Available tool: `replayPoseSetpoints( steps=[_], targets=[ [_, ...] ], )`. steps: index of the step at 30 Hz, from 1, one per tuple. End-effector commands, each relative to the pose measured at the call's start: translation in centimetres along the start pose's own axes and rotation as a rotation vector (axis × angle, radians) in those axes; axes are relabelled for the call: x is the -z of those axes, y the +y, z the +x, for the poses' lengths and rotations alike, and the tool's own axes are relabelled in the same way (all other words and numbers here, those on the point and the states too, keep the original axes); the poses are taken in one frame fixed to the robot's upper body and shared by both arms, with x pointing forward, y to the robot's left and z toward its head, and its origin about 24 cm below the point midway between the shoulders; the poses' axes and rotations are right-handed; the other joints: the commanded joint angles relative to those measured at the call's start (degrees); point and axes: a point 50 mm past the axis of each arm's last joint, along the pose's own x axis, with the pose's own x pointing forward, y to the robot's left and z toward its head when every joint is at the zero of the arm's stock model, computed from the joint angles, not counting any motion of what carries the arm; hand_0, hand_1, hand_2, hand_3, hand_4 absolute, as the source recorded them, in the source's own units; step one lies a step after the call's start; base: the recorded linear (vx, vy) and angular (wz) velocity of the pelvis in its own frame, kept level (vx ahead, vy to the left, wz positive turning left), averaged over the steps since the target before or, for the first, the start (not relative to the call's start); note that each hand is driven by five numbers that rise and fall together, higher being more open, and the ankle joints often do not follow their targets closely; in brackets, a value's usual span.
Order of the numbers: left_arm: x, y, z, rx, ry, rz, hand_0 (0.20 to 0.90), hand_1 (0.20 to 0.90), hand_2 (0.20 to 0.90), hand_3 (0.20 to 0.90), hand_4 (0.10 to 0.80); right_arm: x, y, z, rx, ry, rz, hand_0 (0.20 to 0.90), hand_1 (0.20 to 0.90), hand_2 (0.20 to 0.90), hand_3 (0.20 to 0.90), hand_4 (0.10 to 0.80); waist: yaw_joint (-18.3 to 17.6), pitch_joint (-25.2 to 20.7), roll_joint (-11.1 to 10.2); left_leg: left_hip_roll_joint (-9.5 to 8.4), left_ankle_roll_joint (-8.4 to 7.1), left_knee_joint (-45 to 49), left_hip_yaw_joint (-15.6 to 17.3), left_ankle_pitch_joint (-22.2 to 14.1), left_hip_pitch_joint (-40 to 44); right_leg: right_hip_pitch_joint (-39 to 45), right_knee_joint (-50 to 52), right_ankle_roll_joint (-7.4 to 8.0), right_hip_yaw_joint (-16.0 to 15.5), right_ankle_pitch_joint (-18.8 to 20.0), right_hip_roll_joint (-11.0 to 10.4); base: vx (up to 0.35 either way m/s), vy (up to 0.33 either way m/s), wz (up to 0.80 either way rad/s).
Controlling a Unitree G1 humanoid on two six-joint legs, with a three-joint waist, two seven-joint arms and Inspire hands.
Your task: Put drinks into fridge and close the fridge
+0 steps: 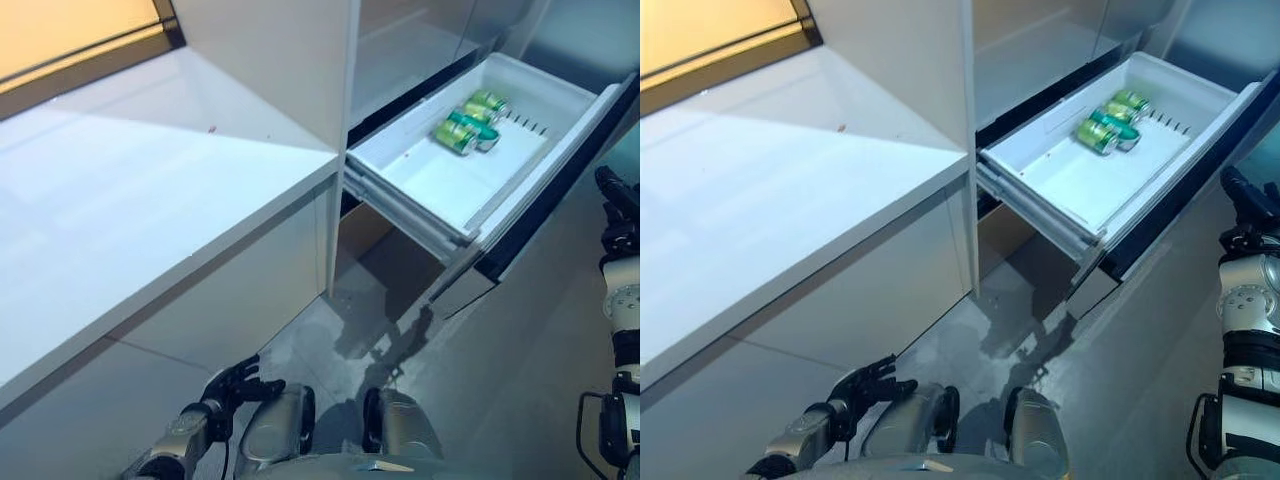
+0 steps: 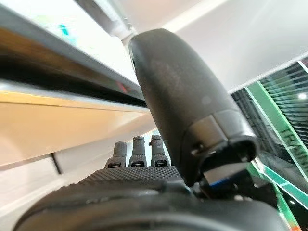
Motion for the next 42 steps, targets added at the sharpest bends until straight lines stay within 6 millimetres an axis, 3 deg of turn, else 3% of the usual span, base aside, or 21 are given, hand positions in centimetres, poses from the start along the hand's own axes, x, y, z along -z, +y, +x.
replayPoseSetpoints(
  steps=[1, 9, 19, 25, 32, 36, 42],
  targets=[
    [1.4, 1.2, -0.9, -0.060, 0.006, -0.008, 0.900, 0.900, 0.900, 0.900, 0.800, -4.3, 3.6, 0.5, -0.125, -0.171, 0.131, 0.900, 0.900, 0.900, 0.900, 0.800, 1.3, 0.2, -0.5, -3.48, 3.41, 2.3, -2.9, -6.9, -0.3, 2.8, 7.5, -5.80, -5.2, -6.5, -0.2, -0.044, 0.060, 0.10],
    [1.1, 1.2, -1.0, -0.059, -0.032, -0.048, 0.900, 0.900, 0.900, 0.900, 0.800, -3.9, 4.7, 0.7, -0.200, -0.137, 0.132, 0.900, 0.900, 0.900, 0.900, 0.800, 2.2, 2.5, 0.8, -4.11, 2.91, 1.2, -3.7, -4.9, -1.8, 0.4, 9.6, -6.05, -5.2, -6.8, -0.5, -0.024, 0.040, -0.02],
    [1.1, 0.6, -1.1, -0.014, -0.061, -0.051, 0.900, 0.900, 0.900, 0.900, 0.800, -3.4, 8.4, -0.3, -0.489, -0.151, 0.088, 0.900, 0.900, 0.900, 0.900, 0.800, 3.9, 3.1, 1.2, -4.26, 2.08, -2.2, -5.7, -2.5, -1.1, 0.9, 9.4, -5.89, -6.5, -6.7, -1.1, 0.023, 0.006, 0.05],
    [1.7, 1.1, -1.4, -0.022, -0.044, -0.035, 0.900, 0.900, 0.900, 0.900, 0.800, -3.1, 11.4, -1.9, -0.738, -0.185, 0.049, 0.900, 0.900, 0.900, 0.900, 0.800, 5.5, 2.8, 1.2, -4.46, 1.55, -4.9, -7.3, -0.9, 0.1, 2.5, 8.2, -5.53, -7.9, -6.5, -1.5, 0.045, -0.013, 0.18],
    [2.3, 2.2, -1.9, -0.048, -0.009, -0.009, 0.900, 0.900, 0.900, 0.900, 0.800, -2.2, 14.5, -3.8, -0.959, -0.211, -0.159, 0.900, 0.900, 0.900, 0.900, 0.800, 6.7, 2.0, 1.0, -4.31, 0.92, -7.7, -8.8, 0.6, 1.8, 5.2, 5.5, -5.11, -9.1, -5.8, -1.6, 0.047, -0.016, 0.13],
    [2.2, 2.8, -2.1, -0.051, -0.006, 0.003, 0.900, 0.900, 0.900, 0.900, 0.800, -1.8, 17.0, -6.0, -1.134, -0.231, -0.262, 0.900, 0.900, 0.900, 0.900, 0.800, 7.1, 1.5, 0.6, -4.17, 0.79, -8.5, -9.4, 0.9, 2.6, 6.5, 4.3, -4.83, -9.6, -5.6, -1.6, 0.039, -0.037, 0.09],
    [2.2, 2.6, -2.1, -0.020, -0.006, 0.029, 0.900, 0.900, 0.900, 0.900, 0.800, -1.3, 19.1, -7.6, -1.222, -0.232, -0.303, 0.900, 0.900, 0.900, 0.900, 0.800, 7.7, 0.9, 0.4, -4.24, 0.62, -9.2, -10.0, 0.9, 3.8, 8.6, 2.2, -4.44, -9.8, -5.1, -1.4, 0.034, -0.021, 0.08]
  ],
)
